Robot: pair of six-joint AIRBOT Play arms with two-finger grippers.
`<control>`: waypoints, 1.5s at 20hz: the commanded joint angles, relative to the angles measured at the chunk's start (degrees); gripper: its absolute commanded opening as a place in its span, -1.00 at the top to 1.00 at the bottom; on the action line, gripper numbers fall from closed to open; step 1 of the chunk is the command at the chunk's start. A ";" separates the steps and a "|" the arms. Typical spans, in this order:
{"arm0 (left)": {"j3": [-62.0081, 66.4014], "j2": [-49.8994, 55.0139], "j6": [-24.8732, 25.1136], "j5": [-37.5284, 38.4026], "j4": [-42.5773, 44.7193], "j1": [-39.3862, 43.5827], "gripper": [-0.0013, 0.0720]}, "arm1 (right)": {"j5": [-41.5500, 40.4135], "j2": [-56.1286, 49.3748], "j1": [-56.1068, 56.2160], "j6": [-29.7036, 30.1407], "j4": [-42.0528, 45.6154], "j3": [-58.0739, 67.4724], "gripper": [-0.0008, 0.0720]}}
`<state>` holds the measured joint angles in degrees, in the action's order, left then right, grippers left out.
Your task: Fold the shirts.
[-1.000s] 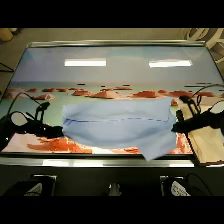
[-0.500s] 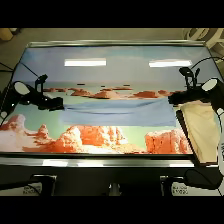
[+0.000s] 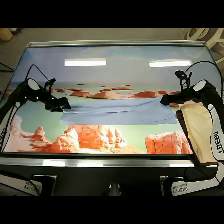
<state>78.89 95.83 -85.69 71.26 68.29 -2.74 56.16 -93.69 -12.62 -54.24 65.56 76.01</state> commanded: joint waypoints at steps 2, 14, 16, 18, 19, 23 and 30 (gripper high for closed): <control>2.36 -3.69 0.00 1.14 0.26 -1.64 -0.59 | 8.26 0.09 -2.29 2.14 4.92 0.04 -0.96; 2.29 -14.53 0.20 -2.78 0.24 9.20 -0.56 | 13.33 -6.97 -2.45 -0.66 -2.40 0.04 -0.65; 2.29 -14.53 0.20 -4.31 0.26 11.37 -0.56 | 14.19 -7.17 -2.45 -1.27 -2.38 0.04 0.20; 2.25 -14.51 0.13 -5.55 0.24 12.94 -0.51 | 14.73 -7.02 -2.45 -1.01 -2.89 0.04 0.91; 2.03 -14.49 -0.90 -6.40 0.24 13.73 -0.25 | 15.45 -6.40 -2.45 -0.15 -3.65 0.07 0.91; 1.62 -11.28 -3.10 -14.47 -2.93 19.63 0.90 | 12.61 1.97 -2.45 1.16 -7.28 0.11 0.92; 1.68 4.70 -3.02 -29.88 -28.85 33.81 0.91 | 20.41 19.74 -2.08 -0.61 -14.56 0.09 0.92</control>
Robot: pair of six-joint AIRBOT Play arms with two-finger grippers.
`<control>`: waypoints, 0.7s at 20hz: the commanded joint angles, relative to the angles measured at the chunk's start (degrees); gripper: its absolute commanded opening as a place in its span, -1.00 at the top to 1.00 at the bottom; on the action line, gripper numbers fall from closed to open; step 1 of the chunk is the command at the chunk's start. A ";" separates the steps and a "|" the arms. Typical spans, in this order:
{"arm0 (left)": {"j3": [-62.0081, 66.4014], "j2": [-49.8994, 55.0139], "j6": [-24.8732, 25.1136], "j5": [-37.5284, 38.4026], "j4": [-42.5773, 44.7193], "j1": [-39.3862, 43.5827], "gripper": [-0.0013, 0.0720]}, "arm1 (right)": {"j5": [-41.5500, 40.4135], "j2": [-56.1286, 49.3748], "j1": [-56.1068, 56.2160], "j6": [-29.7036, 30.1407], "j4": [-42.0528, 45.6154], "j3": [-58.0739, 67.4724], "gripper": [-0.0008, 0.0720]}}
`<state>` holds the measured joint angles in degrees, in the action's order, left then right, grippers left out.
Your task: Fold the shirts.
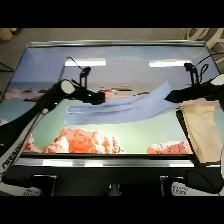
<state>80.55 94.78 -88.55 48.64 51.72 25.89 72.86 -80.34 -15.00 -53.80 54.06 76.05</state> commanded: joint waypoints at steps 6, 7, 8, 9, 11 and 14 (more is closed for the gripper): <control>0.26 13.49 -0.15 -21.42 -36.28 16.79 0.91 | 7.17 17.25 3.80 -4.90 -2.99 0.07 0.91; 0.26 14.19 -0.15 -23.17 -38.86 18.64 0.91 | 7.19 18.86 3.74 -5.38 -2.97 0.07 0.91; 0.39 14.95 -0.17 -23.69 -40.50 20.22 0.91 | 7.15 20.31 3.74 -5.62 -2.93 0.07 0.91; 0.70 15.54 -0.13 -23.63 -40.61 21.16 0.91 | 7.17 21.20 3.74 -6.19 -2.82 0.07 0.91; 0.63 14.71 2.80 -23.87 -40.57 20.46 0.91 | 6.93 21.09 3.87 -7.08 -3.02 0.02 0.91; -0.48 7.52 7.34 -23.30 -30.73 13.27 0.91 | 3.30 18.23 8.50 -7.08 -3.06 0.02 0.91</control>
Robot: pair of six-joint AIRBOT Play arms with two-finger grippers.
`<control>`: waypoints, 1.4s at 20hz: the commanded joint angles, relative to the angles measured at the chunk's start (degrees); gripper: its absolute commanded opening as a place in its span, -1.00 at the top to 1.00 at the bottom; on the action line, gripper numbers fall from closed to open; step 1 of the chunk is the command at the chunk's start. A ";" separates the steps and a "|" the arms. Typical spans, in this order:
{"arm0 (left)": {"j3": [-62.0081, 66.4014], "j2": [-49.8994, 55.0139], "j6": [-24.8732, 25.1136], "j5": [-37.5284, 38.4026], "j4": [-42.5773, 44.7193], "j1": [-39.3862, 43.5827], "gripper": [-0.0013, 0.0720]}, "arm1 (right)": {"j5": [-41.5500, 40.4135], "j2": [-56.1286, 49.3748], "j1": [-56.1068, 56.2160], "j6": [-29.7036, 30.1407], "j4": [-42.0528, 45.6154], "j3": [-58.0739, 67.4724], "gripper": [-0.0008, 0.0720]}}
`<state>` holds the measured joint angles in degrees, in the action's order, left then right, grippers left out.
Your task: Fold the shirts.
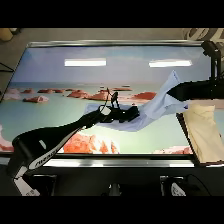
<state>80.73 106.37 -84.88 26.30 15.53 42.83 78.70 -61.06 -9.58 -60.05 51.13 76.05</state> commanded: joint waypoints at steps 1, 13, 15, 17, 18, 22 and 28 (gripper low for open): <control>-1.31 -7.82 3.58 0.28 11.80 -7.52 0.92 | -4.79 -2.93 6.36 -0.83 -0.28 0.02 0.91; -2.71 -49.86 -2.73 22.10 46.73 -40.98 0.91 | -35.41 -35.58 41.46 9.90 -32.50 0.07 -0.95; -2.71 -52.17 -2.73 25.07 49.27 -40.94 0.91 | -30.64 -34.29 37.90 11.91 -30.08 0.07 -0.95; -2.73 -53.11 -2.73 26.73 51.74 -40.96 0.91 | -22.45 -31.17 30.97 10.71 -21.09 0.07 -0.95; -2.73 -53.13 -2.73 26.82 52.74 -40.96 0.91 | -18.25 -29.31 26.84 8.04 -14.05 0.07 -0.95; -2.73 -52.83 -2.73 26.67 53.20 -40.89 0.91 | -2.01 -26.73 14.29 -5.81 19.12 -1.75 -0.87; -2.73 -52.81 -2.73 26.69 53.09 -39.60 0.91 | -19.76 -27.52 13.00 -5.25 -5.81 -18.95 -0.76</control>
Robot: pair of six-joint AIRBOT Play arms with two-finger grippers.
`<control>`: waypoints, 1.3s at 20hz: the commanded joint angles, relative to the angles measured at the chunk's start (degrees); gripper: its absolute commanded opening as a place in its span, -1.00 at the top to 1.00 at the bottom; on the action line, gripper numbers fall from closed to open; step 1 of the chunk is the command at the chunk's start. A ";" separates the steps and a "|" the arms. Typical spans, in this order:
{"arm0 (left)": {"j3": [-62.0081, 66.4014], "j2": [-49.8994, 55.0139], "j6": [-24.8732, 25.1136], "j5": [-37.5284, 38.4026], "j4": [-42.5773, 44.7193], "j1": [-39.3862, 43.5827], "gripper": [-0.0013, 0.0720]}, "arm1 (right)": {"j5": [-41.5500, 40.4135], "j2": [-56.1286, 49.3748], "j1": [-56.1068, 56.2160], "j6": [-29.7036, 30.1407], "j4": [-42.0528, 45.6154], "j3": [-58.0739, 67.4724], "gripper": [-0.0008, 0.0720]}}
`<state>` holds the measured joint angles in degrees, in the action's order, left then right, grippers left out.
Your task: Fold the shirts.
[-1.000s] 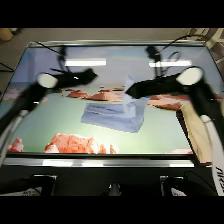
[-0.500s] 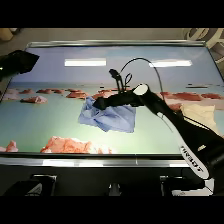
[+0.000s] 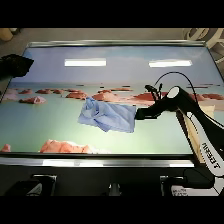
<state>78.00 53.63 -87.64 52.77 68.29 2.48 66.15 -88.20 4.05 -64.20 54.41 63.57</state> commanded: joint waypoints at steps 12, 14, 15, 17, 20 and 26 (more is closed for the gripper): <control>-1.25 1.36 0.20 -0.48 0.37 2.49 0.91 | 4.28 -1.29 -6.38 14.73 -22.64 6.36 0.91; -3.06 1.33 0.17 -1.53 0.37 2.49 0.91 | 12.28 0.79 -12.96 12.44 -18.43 16.46 0.91; -4.09 1.33 0.17 -2.10 0.35 2.49 0.91 | 14.01 1.84 -16.44 10.78 -16.52 20.85 0.91; -5.90 1.33 0.11 -2.86 0.31 2.49 0.91 | 15.67 3.19 -24.30 7.52 -14.88 28.46 0.91; -7.13 1.33 0.15 -2.86 0.33 2.49 0.91 | 17.53 3.32 -36.11 4.81 -14.56 35.82 0.91; -7.32 1.31 0.15 -4.00 0.31 2.49 0.91 | 18.97 3.52 -51.58 3.76 -14.80 37.92 0.91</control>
<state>70.91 54.92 -87.50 49.41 68.60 4.95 83.48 -84.95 -40.64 -59.24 39.59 99.92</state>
